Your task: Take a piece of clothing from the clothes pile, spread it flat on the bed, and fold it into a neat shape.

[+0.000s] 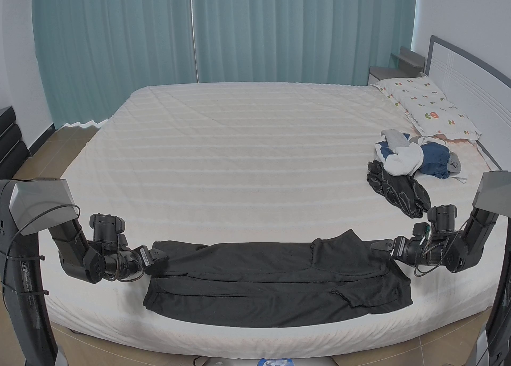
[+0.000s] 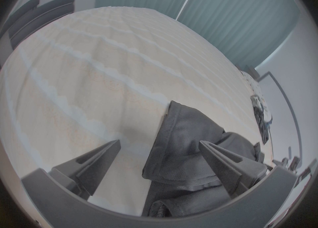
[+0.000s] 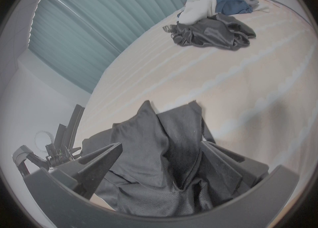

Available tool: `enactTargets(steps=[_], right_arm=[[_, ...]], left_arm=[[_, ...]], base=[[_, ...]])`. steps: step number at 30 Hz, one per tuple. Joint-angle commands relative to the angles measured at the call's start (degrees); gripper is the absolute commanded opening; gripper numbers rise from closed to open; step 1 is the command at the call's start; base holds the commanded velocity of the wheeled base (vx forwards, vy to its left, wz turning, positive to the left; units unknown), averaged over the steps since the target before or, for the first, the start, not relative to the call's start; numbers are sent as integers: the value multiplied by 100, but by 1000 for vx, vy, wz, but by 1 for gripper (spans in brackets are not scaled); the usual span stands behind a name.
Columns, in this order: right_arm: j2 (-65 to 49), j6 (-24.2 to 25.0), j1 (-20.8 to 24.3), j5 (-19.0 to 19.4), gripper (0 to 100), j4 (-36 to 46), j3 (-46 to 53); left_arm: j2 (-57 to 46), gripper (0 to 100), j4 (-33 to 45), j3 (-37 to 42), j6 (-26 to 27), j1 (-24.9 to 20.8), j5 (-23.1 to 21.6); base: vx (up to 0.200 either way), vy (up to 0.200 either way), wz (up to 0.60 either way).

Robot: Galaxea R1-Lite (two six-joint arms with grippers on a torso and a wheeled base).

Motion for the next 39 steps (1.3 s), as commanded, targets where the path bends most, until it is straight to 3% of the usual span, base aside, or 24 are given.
enactTargets(steps=[1,11,22,31,32,39], right_arm=[[-341,151,-42,4,100,-13,12],[72,291,503,-58,100,-4,-401],[978,274,617,-322,100,84,-1367],[1241,212,617,-322,100,84,-1534],[1241,212,617,-322,0,84,-1534],[925,168,485,-313,0,31,-1271]], left_arm=[[-312,100,4,53,-531,53,-5],[-409,100,-5,-44,-1990,203,-5],[-400,100,-14,17,-2016,203,-14],[-400,100,-14,35,-2016,176,-14],[-400,100,-14,44,-2016,176,-14],[-400,100,-14,53,-2016,176,-14]], base=[[0,0,0],[0,0,0],[0,0,0],[0,0,0],[0,0,0],[0,0,0]])
